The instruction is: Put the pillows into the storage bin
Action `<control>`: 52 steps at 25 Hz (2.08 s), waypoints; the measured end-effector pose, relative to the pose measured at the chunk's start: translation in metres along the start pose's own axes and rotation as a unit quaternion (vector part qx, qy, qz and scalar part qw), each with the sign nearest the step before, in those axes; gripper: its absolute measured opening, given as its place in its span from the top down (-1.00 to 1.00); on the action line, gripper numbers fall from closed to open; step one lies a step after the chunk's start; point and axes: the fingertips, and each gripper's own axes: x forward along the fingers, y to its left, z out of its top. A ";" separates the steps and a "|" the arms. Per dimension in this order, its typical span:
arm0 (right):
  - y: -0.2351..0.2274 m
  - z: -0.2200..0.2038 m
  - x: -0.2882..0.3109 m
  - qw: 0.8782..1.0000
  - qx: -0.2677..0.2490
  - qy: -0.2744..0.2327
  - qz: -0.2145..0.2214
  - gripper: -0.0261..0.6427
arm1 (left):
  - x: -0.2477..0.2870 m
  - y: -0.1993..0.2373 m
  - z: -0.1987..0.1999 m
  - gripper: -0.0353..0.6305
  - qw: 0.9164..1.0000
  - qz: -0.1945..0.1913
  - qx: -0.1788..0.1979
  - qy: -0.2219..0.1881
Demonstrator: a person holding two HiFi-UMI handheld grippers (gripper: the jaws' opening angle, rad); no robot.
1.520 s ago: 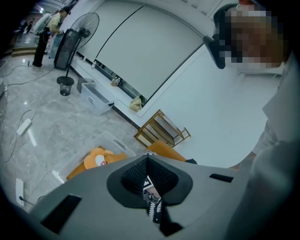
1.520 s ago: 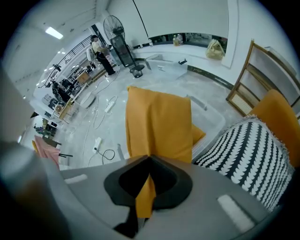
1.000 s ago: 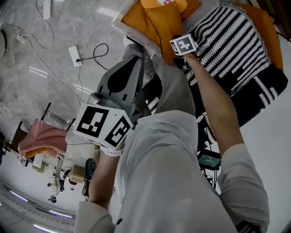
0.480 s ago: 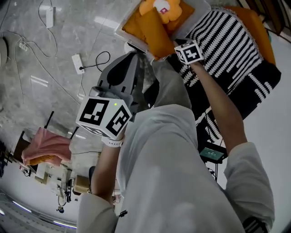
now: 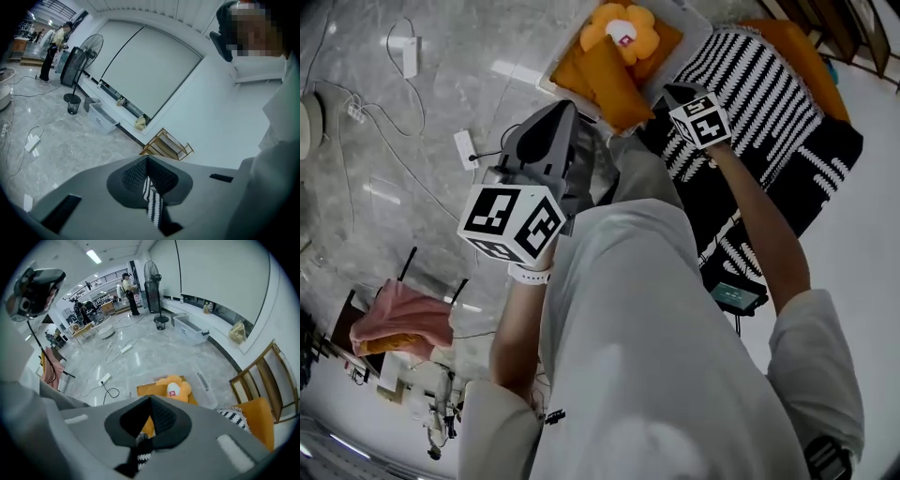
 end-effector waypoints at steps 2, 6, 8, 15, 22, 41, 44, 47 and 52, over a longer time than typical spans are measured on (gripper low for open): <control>-0.001 0.012 -0.016 1.000 -0.025 0.001 -0.003 0.89 | -0.003 0.000 0.006 0.87 1.000 -0.002 0.003 -0.009; 0.016 0.032 -0.050 0.998 -0.054 -0.013 0.005 0.89 | -0.015 -0.004 0.013 0.87 1.000 -0.005 0.012 -0.018; 0.023 0.047 -0.066 0.998 -0.058 -0.030 0.011 0.89 | -0.018 -0.006 0.021 0.87 1.000 -0.007 0.019 -0.022; 0.053 0.097 -0.123 0.992 -0.073 -0.091 0.037 0.89 | -0.034 -0.016 0.038 0.87 0.999 -0.016 0.026 -0.042; 0.077 0.138 -0.183 0.983 -0.071 -0.162 0.041 0.89 | -0.051 -0.024 0.047 0.87 0.998 -0.023 0.031 -0.056; 0.098 0.217 -0.351 0.928 -0.064 -0.364 -0.058 0.89 | -0.092 -0.061 0.106 0.87 0.985 -0.064 0.117 -0.110; 0.100 0.213 -0.366 0.919 -0.066 -0.381 -0.073 0.89 | -0.092 -0.065 0.109 0.87 0.984 -0.070 0.123 -0.110; 0.102 0.213 -0.383 0.906 -0.053 -0.409 -0.098 0.89 | -0.096 -0.068 0.116 0.87 0.981 -0.079 0.132 -0.115; 0.102 0.204 -0.405 0.876 -0.003 -0.464 -0.133 0.89 | -0.104 -0.075 0.124 0.87 0.977 -0.087 0.146 -0.125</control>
